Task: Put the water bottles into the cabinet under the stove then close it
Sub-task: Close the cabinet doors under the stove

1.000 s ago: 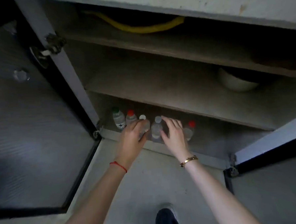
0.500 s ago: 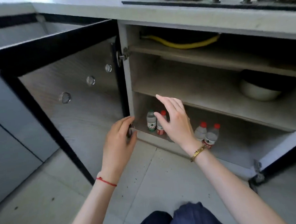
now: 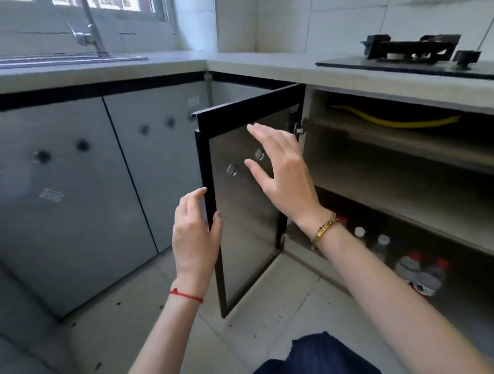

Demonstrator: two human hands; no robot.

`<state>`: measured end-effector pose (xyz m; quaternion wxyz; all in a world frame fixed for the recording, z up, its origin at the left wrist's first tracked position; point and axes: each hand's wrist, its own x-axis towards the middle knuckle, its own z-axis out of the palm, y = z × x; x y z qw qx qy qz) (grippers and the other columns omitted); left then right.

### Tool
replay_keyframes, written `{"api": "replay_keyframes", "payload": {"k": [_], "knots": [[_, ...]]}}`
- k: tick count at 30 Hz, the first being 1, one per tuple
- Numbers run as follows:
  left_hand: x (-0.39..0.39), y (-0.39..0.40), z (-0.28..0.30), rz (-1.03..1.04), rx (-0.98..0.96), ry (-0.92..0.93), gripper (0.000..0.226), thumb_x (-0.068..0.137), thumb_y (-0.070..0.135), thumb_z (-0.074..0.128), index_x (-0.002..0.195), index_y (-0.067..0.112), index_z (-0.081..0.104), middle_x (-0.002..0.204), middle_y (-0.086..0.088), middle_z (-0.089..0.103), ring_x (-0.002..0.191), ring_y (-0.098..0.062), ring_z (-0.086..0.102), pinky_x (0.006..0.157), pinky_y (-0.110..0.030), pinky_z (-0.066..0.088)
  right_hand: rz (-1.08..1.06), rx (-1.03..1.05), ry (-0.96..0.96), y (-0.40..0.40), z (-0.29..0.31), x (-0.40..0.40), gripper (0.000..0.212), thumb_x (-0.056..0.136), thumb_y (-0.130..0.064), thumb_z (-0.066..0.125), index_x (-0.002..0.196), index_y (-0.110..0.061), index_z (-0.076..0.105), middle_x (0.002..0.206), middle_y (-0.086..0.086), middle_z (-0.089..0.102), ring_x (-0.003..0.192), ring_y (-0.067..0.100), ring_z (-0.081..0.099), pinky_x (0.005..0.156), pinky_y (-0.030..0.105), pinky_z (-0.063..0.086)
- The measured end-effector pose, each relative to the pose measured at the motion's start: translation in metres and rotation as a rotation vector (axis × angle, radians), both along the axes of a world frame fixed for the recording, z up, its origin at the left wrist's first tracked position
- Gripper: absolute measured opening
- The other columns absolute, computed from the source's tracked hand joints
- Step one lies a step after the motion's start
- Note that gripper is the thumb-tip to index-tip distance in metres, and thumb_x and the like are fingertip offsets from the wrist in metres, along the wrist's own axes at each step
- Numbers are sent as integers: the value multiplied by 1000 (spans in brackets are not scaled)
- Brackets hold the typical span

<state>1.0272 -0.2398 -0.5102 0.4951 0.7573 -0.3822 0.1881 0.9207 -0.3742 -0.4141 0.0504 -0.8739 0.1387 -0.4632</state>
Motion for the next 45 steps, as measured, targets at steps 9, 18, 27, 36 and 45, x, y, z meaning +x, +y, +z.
{"api": "replay_keyframes", "payload": {"k": [9,18,27,36,45], "knots": [[29,-20,14,-64,141,110,74,88,19,65,150,9,26,151,-8,38,136,-25,38,111,-28,31,3,-181,43,24,21,73,56,90,-26,60,143,-17,43,146,1,45,126,24,43,108,39,38],[22,-20,12,-100,56,35,55,91,17,63,141,7,43,138,-9,54,130,-23,48,108,-32,38,-24,-199,49,24,21,59,53,91,-24,57,142,-16,43,141,-2,50,121,22,45,105,38,40],[-15,-20,7,-241,-37,25,49,85,14,69,131,12,51,127,-4,59,120,-17,53,104,-30,44,-146,-325,65,17,17,6,50,96,-26,52,143,-14,41,143,0,48,127,20,44,108,34,37],[-76,-54,10,-517,-38,-47,38,85,12,67,120,18,52,129,6,55,122,-10,50,105,-26,41,-340,-339,-55,-7,0,-75,46,98,-25,53,140,-8,46,139,9,52,132,23,44,111,38,37],[-148,-124,7,-713,1,-88,54,88,19,65,136,17,42,136,1,50,127,-13,48,107,-32,43,-523,-325,-52,-55,-1,-167,44,96,-20,55,137,-7,49,139,9,52,132,24,44,114,36,33]]}}
